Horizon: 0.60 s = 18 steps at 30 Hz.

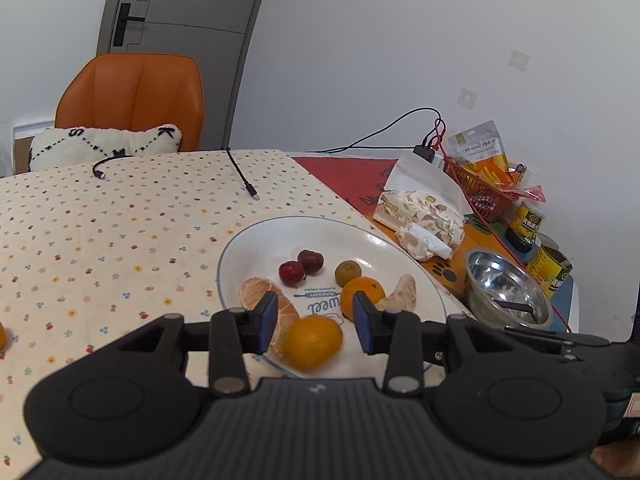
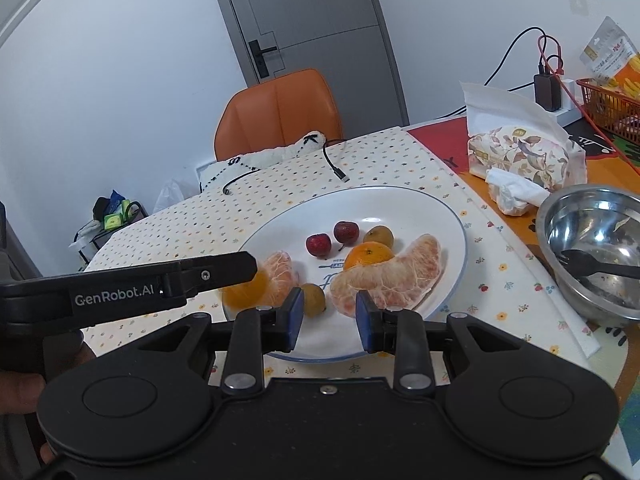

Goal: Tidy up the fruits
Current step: 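Open the left tool releasing the orange while the right tool releases the kiwi onto the plate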

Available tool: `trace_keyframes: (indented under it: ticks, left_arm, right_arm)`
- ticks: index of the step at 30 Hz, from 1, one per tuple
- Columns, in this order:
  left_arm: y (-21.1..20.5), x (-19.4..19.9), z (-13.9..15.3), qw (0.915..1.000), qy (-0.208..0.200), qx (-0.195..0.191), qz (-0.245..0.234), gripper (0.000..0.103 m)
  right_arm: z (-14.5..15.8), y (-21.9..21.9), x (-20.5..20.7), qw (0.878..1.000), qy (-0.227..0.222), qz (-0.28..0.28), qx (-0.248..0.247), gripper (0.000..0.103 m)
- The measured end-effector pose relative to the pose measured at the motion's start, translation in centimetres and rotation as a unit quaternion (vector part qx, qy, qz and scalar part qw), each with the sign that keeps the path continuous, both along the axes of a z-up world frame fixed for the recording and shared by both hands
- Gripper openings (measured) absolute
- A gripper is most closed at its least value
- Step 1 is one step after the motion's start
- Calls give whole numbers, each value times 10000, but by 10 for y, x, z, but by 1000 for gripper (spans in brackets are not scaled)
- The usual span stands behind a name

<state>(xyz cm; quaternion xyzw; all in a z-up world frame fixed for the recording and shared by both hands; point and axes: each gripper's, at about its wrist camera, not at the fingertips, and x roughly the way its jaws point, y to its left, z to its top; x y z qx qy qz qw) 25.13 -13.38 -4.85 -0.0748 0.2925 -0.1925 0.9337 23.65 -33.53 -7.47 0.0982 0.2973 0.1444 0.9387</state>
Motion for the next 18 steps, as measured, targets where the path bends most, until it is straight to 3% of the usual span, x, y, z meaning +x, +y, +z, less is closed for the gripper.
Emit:
trace_keyframes:
  ticks: [9,18]
  left_arm:
    - [23,-3,4,9994,16,39,333,55]
    - [49,-13,7,9982,-22,134,578,79]
  right_arm:
    - [0,8,-1,9999,-16,134,71,30]
    - [1,18,-2,9995,-31,257,176,33]
